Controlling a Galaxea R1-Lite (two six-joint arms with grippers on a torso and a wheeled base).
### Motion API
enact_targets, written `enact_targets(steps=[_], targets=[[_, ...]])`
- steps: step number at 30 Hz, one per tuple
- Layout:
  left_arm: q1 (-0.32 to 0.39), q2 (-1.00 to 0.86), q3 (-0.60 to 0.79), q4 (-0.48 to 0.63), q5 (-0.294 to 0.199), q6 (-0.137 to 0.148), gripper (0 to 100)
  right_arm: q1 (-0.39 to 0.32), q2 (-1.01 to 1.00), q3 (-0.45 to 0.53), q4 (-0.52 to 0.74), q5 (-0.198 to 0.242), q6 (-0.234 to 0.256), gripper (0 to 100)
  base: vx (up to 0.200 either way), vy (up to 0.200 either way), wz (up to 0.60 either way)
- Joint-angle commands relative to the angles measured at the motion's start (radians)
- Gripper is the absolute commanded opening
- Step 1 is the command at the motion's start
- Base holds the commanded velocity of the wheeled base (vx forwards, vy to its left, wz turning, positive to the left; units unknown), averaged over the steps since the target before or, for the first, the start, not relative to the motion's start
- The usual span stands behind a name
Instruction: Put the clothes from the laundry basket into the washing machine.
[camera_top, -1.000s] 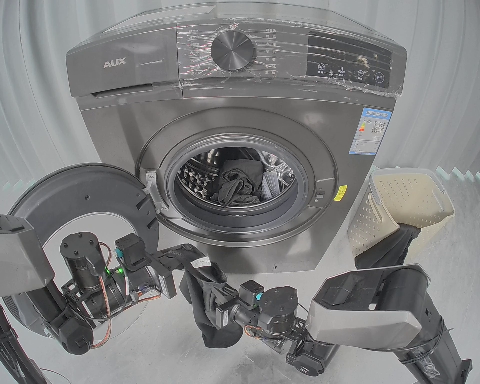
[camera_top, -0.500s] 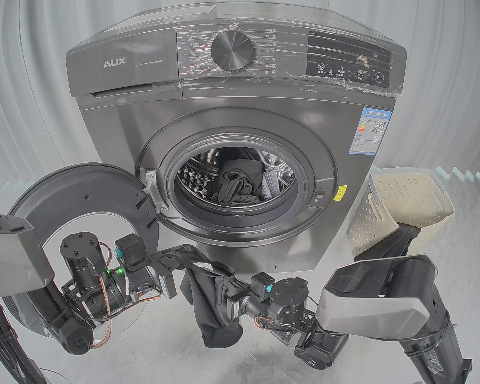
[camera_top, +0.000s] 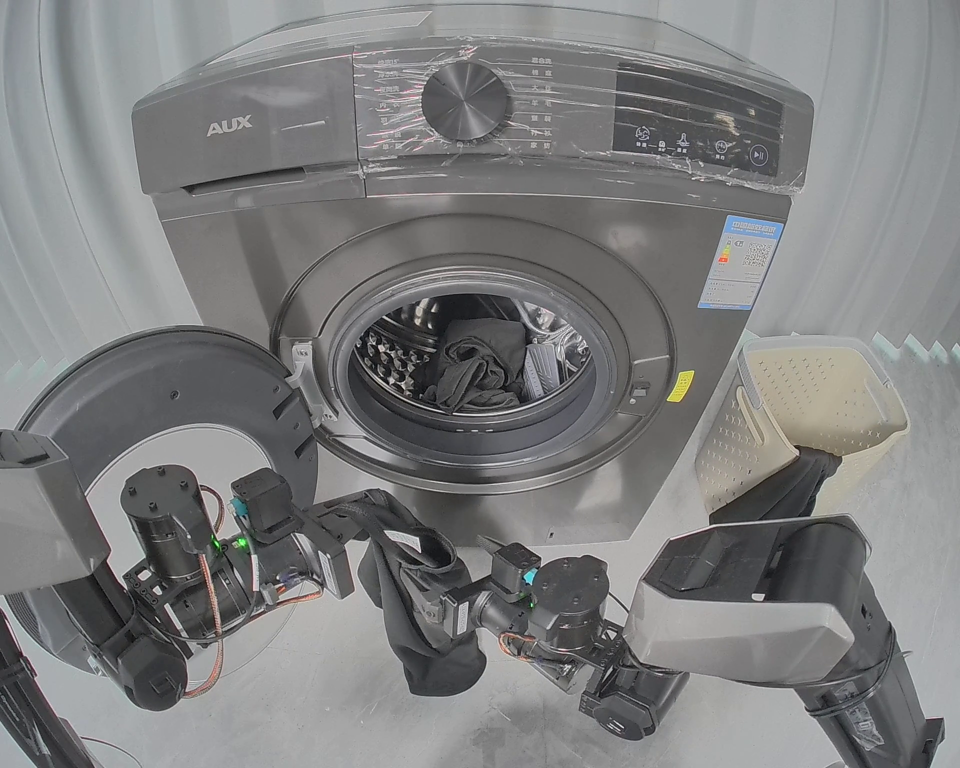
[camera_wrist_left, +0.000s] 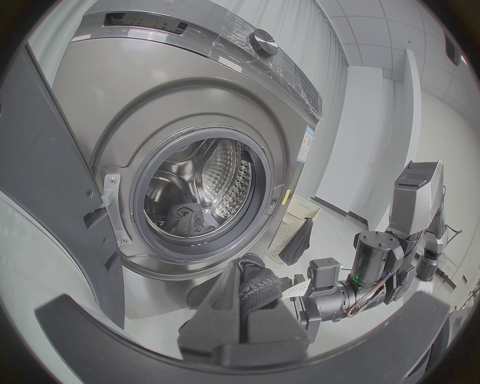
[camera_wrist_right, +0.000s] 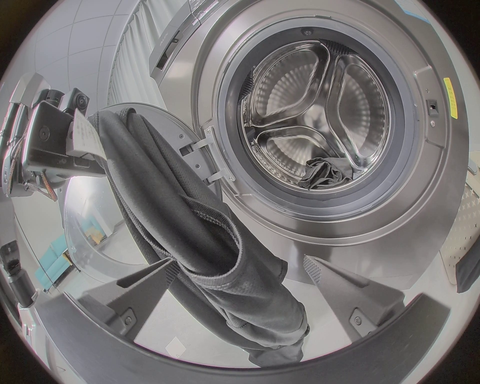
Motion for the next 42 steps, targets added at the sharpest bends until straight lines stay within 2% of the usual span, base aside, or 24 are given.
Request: enact_targets(steps=[1, 8, 9, 20, 24, 26, 27, 33, 36, 38, 42], targets=[[0.0, 0.001, 0.0, 0.0, -0.001, -0.001, 0, 0.0, 0.009, -0.005, -0.001, 0.0, 0.0, 100, 0.0, 0.0, 0.0], [0.0, 0.001, 0.0, 0.0, 0.001, -0.002, 0, 0.0, 0.03, -0.023, -0.003, -0.001, 0.001, 100, 0.0, 0.0, 0.0], [0.0, 0.001, 0.0, 0.0, 0.001, -0.002, 0, 0.0, 0.03, -0.023, -0.003, -0.001, 0.001, 0, 0.0, 0.0, 0.0], [0.006, -0.002, -0.002, 0.0, -0.001, -0.007, 0, 0.0, 0.001, -0.009, -0.004, -0.001, 0.003, 0, 0.0, 0.0, 0.0], [0.012, -0.004, -0.002, 0.0, -0.001, -0.008, 0, -0.014, -0.074, 0.064, -0.003, 0.0, -0.005, 0, 0.0, 0.0, 0.0], [0.015, -0.007, -0.002, 0.0, -0.001, -0.008, 0, -0.046, -0.177, 0.167, -0.003, 0.012, -0.029, 0, 0.0, 0.0, 0.0], [0.015, -0.007, -0.002, 0.0, -0.001, -0.008, 0, -0.046, -0.177, 0.167, -0.003, 0.012, -0.029, 0, 0.0, 0.0, 0.0], [0.02, -0.036, -0.002, 0.0, -0.002, -0.01, 0, -0.122, -0.375, 0.342, -0.003, 0.071, -0.055, 0, 0.0, 0.0, 0.0], [0.02, -0.059, -0.002, 0.001, -0.004, -0.011, 0, -0.141, -0.436, 0.362, -0.001, 0.08, -0.055, 0, 0.0, 0.0, 0.0], [0.018, -0.096, -0.002, 0.001, -0.005, -0.011, 0, -0.173, -0.508, 0.383, -0.001, 0.103, -0.057, 0, 0.0, 0.0, 0.0], [0.018, -0.16, 0.009, 0.003, -0.007, -0.01, 0, -0.185, -0.588, 0.425, -0.001, 0.118, -0.055, 0, 0.0, 0.0, 0.0]])
